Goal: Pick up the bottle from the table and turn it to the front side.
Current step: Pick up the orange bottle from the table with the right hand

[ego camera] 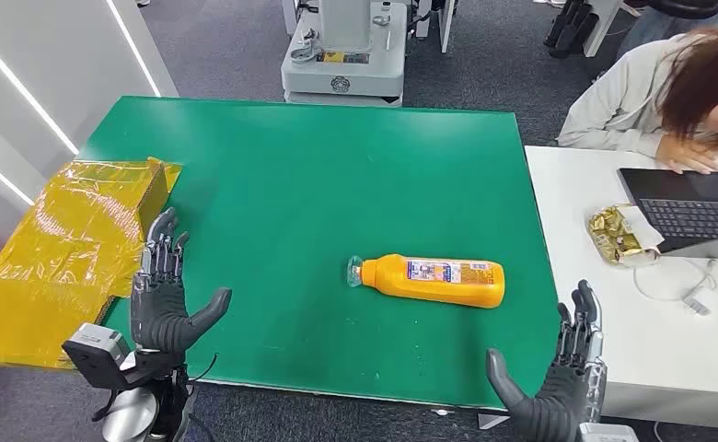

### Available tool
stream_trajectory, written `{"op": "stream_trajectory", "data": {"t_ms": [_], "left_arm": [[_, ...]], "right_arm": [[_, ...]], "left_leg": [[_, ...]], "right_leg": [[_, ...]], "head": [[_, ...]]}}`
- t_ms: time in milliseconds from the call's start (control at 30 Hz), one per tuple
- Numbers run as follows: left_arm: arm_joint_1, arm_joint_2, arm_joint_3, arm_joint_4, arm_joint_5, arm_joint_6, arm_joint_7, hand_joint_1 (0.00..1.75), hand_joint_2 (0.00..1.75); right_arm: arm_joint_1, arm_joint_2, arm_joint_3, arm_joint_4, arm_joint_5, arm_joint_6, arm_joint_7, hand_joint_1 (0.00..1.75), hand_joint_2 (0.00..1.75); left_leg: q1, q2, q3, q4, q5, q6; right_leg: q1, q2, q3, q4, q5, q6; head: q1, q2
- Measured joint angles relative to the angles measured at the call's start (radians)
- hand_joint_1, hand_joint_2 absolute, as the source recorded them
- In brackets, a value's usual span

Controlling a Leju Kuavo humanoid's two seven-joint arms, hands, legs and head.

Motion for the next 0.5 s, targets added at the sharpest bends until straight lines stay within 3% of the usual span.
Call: {"op": "stream_trajectory", "data": {"t_ms": [267,500], "left_arm": [[-0.002,0.0,-0.002,0.0,-0.004,-0.001,0.006,0.0,1.75],[-0.005,-0.008,-0.004,0.0,-0.019,-0.032,0.019,0.0,1.75]], "right_arm": [[-0.006,0.0,0.0,0.0,0.037,0.0,0.021,0.0,1.75],[-0.042,-0.005,-0.011,0.0,0.244,-0.002,0.101,0.0,1.75]], "left_leg": [[0.0,0.0,0.0,0.0,0.0,0.0],[0.0,0.0,0.0,0.0,0.0,0.0]], "right_leg": [[0.0,0.0,0.0,0.0,0.0,0.0],[0.0,0.0,0.0,0.0,0.0,0.0]], "head": [[0.0,0.0],[0.0,0.0]]}}
